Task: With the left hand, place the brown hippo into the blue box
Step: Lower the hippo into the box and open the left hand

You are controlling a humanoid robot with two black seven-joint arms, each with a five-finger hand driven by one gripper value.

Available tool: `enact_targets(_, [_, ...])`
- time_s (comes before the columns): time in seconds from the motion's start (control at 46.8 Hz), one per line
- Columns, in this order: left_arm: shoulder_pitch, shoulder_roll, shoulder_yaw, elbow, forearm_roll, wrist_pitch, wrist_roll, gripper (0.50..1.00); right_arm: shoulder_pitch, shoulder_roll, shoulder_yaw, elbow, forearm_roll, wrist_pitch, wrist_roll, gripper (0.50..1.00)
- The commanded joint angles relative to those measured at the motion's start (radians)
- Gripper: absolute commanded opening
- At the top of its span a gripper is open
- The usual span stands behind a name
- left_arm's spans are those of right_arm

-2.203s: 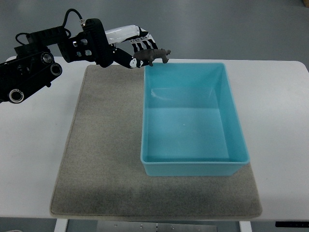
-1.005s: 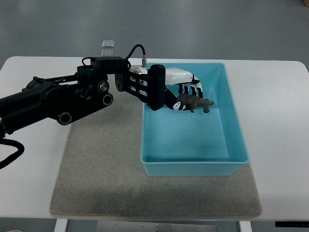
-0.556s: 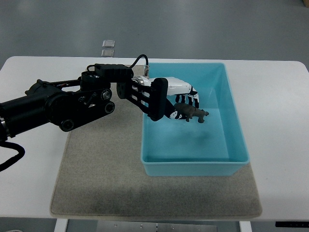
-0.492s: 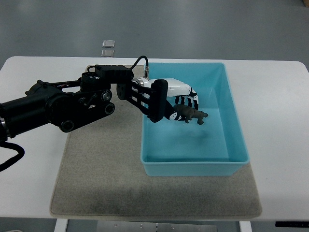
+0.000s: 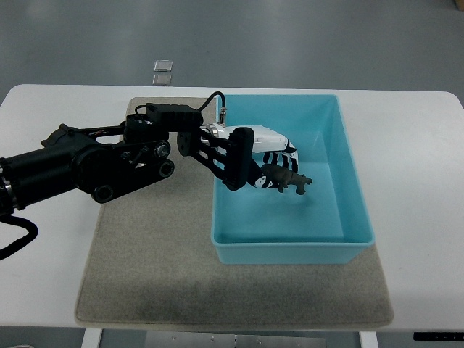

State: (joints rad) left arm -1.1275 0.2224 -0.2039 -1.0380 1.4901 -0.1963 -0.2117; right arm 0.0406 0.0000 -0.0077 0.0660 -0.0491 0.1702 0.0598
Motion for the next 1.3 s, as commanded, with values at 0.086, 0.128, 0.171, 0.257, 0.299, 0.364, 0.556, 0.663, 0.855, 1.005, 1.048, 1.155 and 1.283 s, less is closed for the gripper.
enact_targets(0.086, [0.002,-0.001,0.0,0.001,-0.001,0.0,0.0,0.5,0.001,0.0,0.0,0.0,0.0,0.0,0.0,0.936])
enact_targets(0.128, [0.002,-0.001,0.0,0.001,-0.001,0.0,0.0,0.512,0.001,0.0,0.0,0.0,0.0,0.0,0.0,0.936])
enact_targets(0.171, [0.008,-0.001,0.0,0.001,-0.001,0.0,0.0,0.529,-0.001,0.0,0.0,0.0,0.0,0.0,0.0,0.936])
enact_targets(0.257, [0.012,-0.001,0.0,0.001,-0.001,0.0,0.0,0.591,0.001,0.0,0.0,0.0,0.0,-0.001,0.0,0.936])
enact_targets(0.299, [0.012,-0.001,0.0,0.001,-0.001,0.0,0.0,0.621,-0.001,0.0,0.0,0.0,0.0,0.0,0.0,0.936])
enact_targets(0.364, [0.014,-0.001,0.0,0.001,-0.001,0.0,0.0,0.662,-0.001,0.0,0.0,0.0,0.0,-0.001,0.0,0.936])
enact_targets(0.556, [0.014,-0.001,0.0,0.003,-0.002,0.0,-0.001,0.741,-0.001,0.0,0.0,0.0,0.0,0.0,0.0,0.936])
enact_targets(0.663, [0.014,-0.001,0.0,0.004,-0.01,0.001,-0.001,0.773,-0.001,0.0,0.0,0.0,0.0,0.0,0.0,0.936])
enact_targets(0.855, [0.015,-0.001,-0.002,0.003,-0.019,0.009,-0.003,0.874,-0.001,0.0,0.0,0.0,0.0,0.0,0.0,0.936])
enact_targets(1.005, [0.017,-0.001,-0.012,-0.001,-0.022,0.012,-0.005,0.904,0.001,0.0,0.0,0.0,0.0,0.0,0.0,0.936])
enact_targets(1.048, [0.017,-0.001,-0.014,-0.002,-0.022,0.014,-0.006,0.919,-0.001,0.0,0.0,0.0,0.0,0.0,0.0,0.936])
enact_targets(1.155, [0.018,0.0,-0.015,-0.002,-0.047,0.017,-0.006,0.919,-0.001,0.0,0.0,0.0,0.0,0.0,0.0,0.936])
enact_targets(1.283, [0.017,0.002,-0.022,-0.005,-0.071,0.02,-0.006,0.921,-0.001,0.0,0.0,0.0,0.0,0.0,0.0,0.936])
